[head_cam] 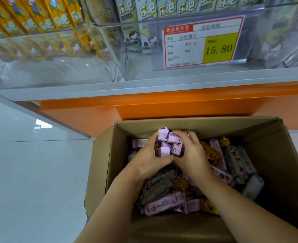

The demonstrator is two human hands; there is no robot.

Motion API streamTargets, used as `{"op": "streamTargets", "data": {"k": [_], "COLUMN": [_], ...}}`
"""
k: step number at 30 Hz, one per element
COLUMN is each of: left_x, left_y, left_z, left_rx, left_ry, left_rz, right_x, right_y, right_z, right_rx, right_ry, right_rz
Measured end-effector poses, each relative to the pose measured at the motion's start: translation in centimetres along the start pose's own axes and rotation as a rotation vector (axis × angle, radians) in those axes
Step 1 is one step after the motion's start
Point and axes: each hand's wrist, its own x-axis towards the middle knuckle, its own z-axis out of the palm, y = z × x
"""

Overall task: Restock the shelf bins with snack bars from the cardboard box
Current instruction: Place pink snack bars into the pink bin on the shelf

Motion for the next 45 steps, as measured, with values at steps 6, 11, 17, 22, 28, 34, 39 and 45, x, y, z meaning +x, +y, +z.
{"op": "streamTargets", "data": {"k": [6,11,17,22,28,34,39,45], "left_x": [-0.3,-1.1,-3.5,-7.5,-14.0,-18.8,-21.0,-18.0], "left_y": [0.2,1.0,3.4,6.7,11.2,16.0,21.4,27.5], "left_z": [0.6,0.3,0.1,0.3,0.6,0.5,0.8,3.5], "left_rx": [-0.099,-0.216,-0.234,-0.234,-0.193,-0.113,-0.002,0.219], "left_ry": [0.01,-0.02,-0.05,-0.023,-0.031,0.04,0.114,0.233], "left_rz": [-0.002,0.048,0.064,0.179,0.421,0.632,0.817,0.94], "right_x": [0.4,0.3,-0.3,-2.2,-5.7,-7.7,-7.1,-5.2], "right_y": [-0.3,-1.0,-3.4,-6.4,-11.3,-16.2,-18.6,-17.5], "right_z": [0.2,-0.6,-3.7,-7.6,-12.8,-18.2,-23.0,-28.4], "right_rx": [-0.077,-0.085,-0.075,-0.087,-0.108,-0.128,-0.136,-0.144], "right_ry": [0.044,0.025,-0.007,0.058,0.155,0.279,0.468,0.73], "right_rz": [-0.006,-0.055,-0.132,-0.227,-0.362,-0.504,-0.66,-0.724]}}
